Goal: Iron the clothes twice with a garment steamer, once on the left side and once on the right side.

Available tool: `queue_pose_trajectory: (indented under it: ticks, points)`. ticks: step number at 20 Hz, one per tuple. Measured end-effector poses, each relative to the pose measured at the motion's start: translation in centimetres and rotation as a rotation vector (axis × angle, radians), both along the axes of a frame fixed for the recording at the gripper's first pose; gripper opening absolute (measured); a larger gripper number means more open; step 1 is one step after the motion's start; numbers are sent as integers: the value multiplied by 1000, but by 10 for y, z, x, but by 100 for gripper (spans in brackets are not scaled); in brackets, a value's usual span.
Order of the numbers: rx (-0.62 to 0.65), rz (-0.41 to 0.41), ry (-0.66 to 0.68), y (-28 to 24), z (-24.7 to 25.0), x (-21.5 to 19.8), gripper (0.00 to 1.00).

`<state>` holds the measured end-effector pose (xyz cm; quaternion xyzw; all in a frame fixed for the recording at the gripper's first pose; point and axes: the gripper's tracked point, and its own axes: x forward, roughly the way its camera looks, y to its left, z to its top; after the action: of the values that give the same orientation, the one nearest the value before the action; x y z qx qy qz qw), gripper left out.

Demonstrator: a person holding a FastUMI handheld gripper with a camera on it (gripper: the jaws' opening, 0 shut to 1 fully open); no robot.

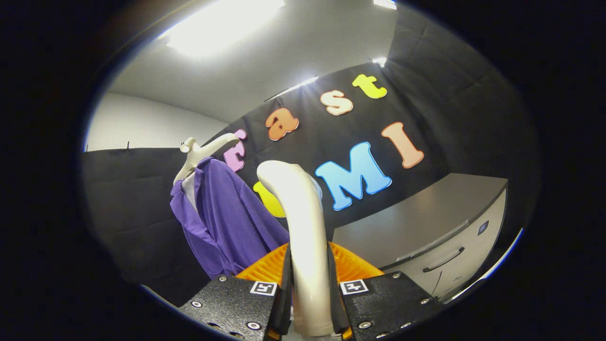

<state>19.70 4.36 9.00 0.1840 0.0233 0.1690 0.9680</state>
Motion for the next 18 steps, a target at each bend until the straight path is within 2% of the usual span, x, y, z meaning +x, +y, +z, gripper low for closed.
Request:
queue_pose_trajectory:
  ticks: [5, 12, 18]
  points:
    - [-52, 10, -110, 51, 37, -20, 34]
    - [-79, 80, -216, 130, 87, -16, 34]
    - [-130, 88, -296, 180, 120, -2, 34]
